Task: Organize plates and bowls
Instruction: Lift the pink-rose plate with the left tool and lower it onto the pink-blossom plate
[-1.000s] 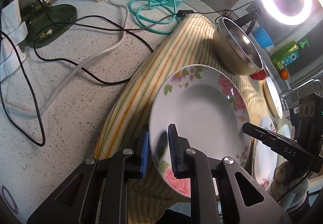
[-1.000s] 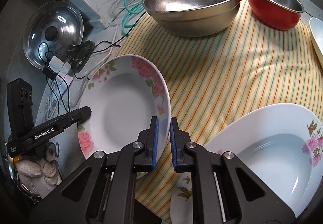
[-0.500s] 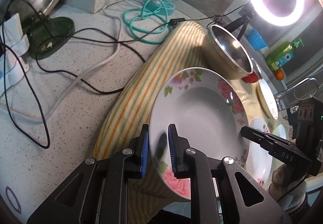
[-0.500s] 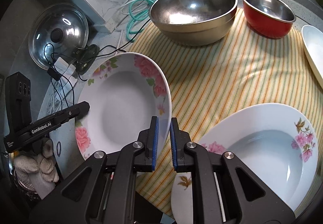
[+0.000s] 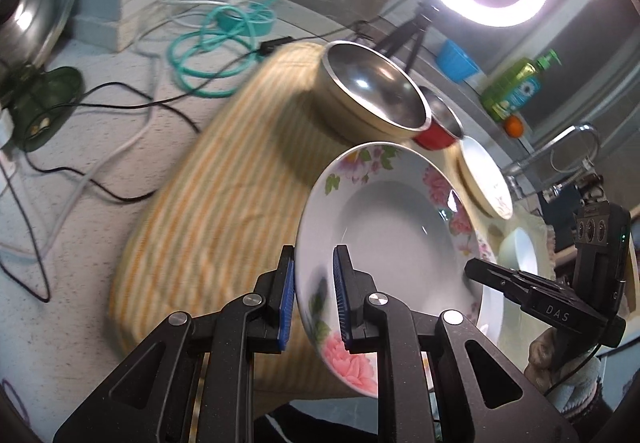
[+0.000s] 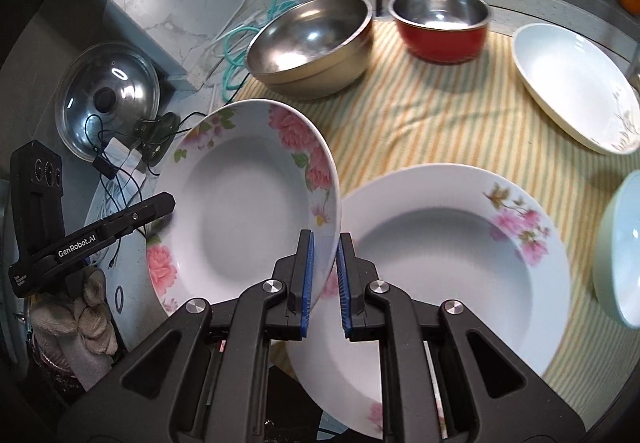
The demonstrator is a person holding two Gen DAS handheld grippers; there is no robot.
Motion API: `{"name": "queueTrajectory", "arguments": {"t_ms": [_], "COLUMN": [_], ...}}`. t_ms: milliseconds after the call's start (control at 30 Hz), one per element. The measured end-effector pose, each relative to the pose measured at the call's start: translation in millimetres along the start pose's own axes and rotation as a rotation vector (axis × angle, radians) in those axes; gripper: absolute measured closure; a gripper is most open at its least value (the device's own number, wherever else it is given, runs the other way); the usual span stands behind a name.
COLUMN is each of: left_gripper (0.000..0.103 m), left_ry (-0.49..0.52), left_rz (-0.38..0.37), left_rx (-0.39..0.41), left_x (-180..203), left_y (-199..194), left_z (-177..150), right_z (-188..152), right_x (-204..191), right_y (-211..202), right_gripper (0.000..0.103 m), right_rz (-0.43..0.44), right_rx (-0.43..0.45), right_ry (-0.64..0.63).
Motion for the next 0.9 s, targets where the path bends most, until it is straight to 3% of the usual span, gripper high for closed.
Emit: {"name": "queueTrajectory", "arguments": {"t_ms": [433, 900], "left_gripper": [0.087, 0.087], "left_ry": [0.116, 0.192], "left_rz": [-0.048, -0.048], "left_rx": [-0.073, -0.147], "left_x": [58.0, 98.2], "left_y": [34.1, 67.8], "left_z": [-7.1, -17.7], "right_z": [-39.9, -69.1], "right_x": [57.8, 103.1], "right_y": [-28.5, -36.3], "right_gripper": [0.091, 0.091], "right_rz": [-0.047, -0.084], "right_rx": [0.020, 0.005], "right_ry": [0.123, 0.200]}}
Point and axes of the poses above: each gripper's, at about its wrist camera, not at the fingertips, and y roughly the way its jaws point, x to its right, z to its top, the point moved 1 cm from there along y, roughly the way its jaws point, and after that the axes turned 14 degrees about -x, right-handed, at the moved point
